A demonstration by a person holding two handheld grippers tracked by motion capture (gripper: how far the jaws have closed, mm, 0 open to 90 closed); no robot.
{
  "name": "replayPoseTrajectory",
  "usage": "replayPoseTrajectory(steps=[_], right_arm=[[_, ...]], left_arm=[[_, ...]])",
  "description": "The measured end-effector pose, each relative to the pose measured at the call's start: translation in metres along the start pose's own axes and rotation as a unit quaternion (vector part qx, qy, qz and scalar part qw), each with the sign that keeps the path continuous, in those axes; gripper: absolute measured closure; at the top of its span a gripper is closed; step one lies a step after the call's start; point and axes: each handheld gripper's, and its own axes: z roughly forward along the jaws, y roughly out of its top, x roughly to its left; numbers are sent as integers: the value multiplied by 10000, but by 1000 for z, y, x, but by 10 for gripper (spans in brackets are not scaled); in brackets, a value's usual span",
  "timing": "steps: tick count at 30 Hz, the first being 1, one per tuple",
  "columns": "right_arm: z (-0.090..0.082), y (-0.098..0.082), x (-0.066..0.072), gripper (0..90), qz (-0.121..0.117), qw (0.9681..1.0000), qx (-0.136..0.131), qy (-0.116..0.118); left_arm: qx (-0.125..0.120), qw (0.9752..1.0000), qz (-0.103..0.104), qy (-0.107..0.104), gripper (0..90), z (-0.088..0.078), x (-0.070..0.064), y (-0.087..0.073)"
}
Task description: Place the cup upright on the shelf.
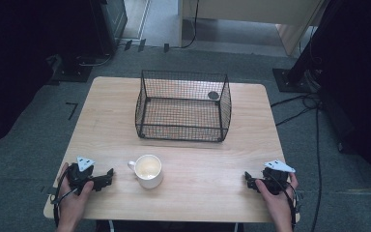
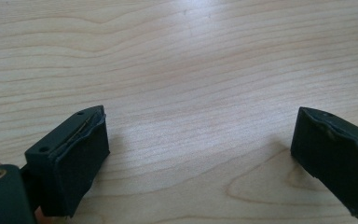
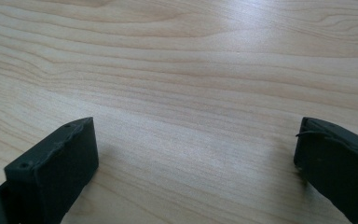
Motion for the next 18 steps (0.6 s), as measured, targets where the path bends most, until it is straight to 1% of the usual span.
replayPoseTrajectory(steps=[3, 5, 6, 7, 8, 9, 12, 14, 16, 17, 18], right_arm=[[0, 0, 2, 0, 47, 10000, -3, -65], [-2, 0, 2, 0, 63, 9999, 46, -72], [-3, 0, 5, 0, 38, 10000, 49, -5], [-3, 0, 5, 0, 38, 10000, 49, -5], [-4, 1, 7, 0, 32, 10000, 46, 67], [-5, 2, 10, 0, 7, 9999, 19, 126], [-10, 7, 19, 0, -114, 9997, -115, 204], [-13, 11, 25, 0, -119, 9993, -217, 283], [-15, 13, 32, 0, -176, 9990, -286, 280], [-16, 15, 39, 0, -238, 9988, -342, 274], [-16, 15, 39, 0, -238, 9988, -342, 274]], left_arm=[[-12, 10000, -14, 5, 34, 0, 0, 0], [-17, 10000, -20, 4, 34, 0, 0, 0], [-14, 10000, -17, 3, 34, 0, 0, 0], [-14, 10000, -17, 3, 34, 0, 0, 0], [-17, 10000, -21, 3, 34, 0, 0, 0], [-17, 10000, -20, 3, 34, 0, 0, 0], [-8, 10000, -7, 7, 34, 0, 0, 0], [-10, 10000, -10, 7, 34, 0, 0, 0], [7, 10000, -2, 7, 34, 0, 0, 0], [0, 10000, -1, 8, 34, 0, 0, 0], [1, 10000, -1, 8, 34, 0, 0, 0]])
